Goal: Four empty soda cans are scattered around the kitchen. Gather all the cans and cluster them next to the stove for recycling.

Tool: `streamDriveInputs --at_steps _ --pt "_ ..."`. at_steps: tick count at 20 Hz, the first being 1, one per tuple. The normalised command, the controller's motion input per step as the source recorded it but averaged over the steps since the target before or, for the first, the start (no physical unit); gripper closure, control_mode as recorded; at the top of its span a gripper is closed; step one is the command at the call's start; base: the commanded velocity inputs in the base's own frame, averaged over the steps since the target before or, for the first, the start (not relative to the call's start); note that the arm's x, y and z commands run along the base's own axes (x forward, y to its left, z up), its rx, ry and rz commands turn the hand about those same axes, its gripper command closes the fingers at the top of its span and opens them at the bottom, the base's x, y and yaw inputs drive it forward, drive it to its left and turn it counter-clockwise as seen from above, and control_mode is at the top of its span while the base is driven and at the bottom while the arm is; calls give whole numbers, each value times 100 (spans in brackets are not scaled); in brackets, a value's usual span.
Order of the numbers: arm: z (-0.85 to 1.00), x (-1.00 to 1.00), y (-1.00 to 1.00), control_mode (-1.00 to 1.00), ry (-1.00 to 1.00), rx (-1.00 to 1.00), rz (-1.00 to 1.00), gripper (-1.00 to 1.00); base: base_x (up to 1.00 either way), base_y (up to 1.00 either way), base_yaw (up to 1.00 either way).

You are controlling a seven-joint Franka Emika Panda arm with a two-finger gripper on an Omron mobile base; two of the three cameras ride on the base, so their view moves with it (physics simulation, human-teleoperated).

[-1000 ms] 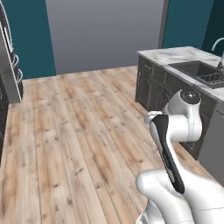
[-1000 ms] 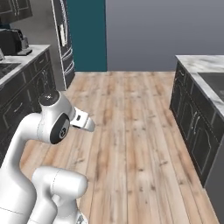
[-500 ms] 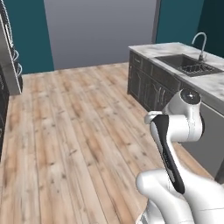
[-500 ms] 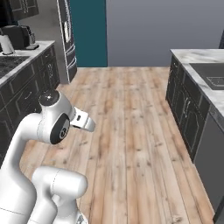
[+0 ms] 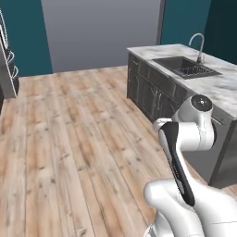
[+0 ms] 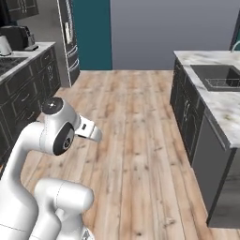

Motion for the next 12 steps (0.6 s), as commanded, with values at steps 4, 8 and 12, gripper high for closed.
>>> streamDriveInputs --at_steps 4,8,12 --pt "0 0 0 100 0 0 0 -100 -4 -84 6" --pt "0 0 0 100 0 0 0 -100 -9 -75 7" --pt "0 0 0 100 0 0 0 -100 -11 -72 7"
